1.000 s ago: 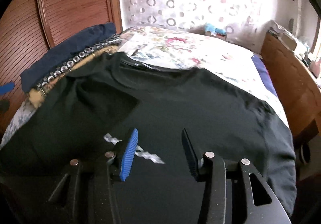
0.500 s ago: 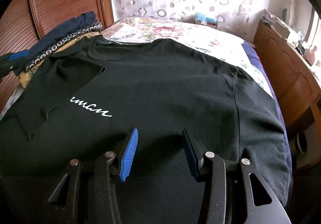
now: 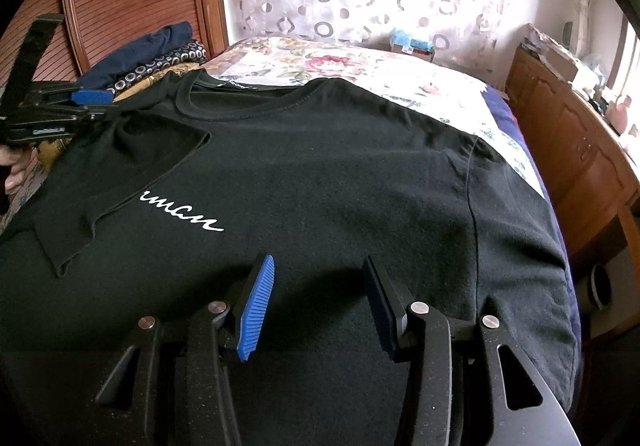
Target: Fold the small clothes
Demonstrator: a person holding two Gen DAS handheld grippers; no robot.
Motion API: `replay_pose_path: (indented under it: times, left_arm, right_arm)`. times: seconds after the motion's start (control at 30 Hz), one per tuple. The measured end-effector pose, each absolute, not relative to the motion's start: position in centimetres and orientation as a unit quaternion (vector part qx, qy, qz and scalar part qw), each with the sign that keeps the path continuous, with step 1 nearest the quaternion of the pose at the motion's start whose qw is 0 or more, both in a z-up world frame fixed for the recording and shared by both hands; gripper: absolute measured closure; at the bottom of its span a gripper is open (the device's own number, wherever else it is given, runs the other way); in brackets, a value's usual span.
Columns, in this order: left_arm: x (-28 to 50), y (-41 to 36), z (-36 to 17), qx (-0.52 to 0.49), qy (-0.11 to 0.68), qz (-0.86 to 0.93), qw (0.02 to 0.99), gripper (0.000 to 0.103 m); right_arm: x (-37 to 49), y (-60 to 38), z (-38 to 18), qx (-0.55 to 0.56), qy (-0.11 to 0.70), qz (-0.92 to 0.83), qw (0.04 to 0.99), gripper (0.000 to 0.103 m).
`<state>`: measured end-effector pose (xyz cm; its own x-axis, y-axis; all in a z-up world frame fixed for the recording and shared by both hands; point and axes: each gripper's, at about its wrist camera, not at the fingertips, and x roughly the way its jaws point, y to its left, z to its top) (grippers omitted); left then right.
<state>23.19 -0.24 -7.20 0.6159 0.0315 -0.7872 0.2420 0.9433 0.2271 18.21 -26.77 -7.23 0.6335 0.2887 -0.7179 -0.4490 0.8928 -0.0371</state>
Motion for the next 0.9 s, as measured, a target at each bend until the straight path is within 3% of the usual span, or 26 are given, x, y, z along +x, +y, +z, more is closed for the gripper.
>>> replay_pose_path:
  times: [0.1, 0.17, 0.53, 0.9]
  left_arm:
    - [23.2, 0.1, -7.2, 0.166, 0.436, -0.065, 0.882, 0.083]
    - [23.0, 0.4, -7.0, 0.169, 0.433, -0.064, 0.883, 0.099]
    - [21.4, 5.4, -0.7, 0.073, 0.342, -0.038, 0.936, 0.100]
    - [21.3, 8.3, -2.6, 0.025, 0.351, -0.020, 0.936, 0.100]
  right_arm:
    - [18.2, -26.7, -7.2, -0.107, 0.376, 0.206, 0.897, 0.055]
    - [18.2, -26.8, -7.3, -0.107, 0.375, 0.205, 0.897, 0.055]
    - [18.2, -26.7, -7.3, -0.107, 0.376, 0.205, 0.897, 0.055]
    - [18.2, -26.7, -7.3, -0.107, 0.375, 0.205, 0.897, 0.054]
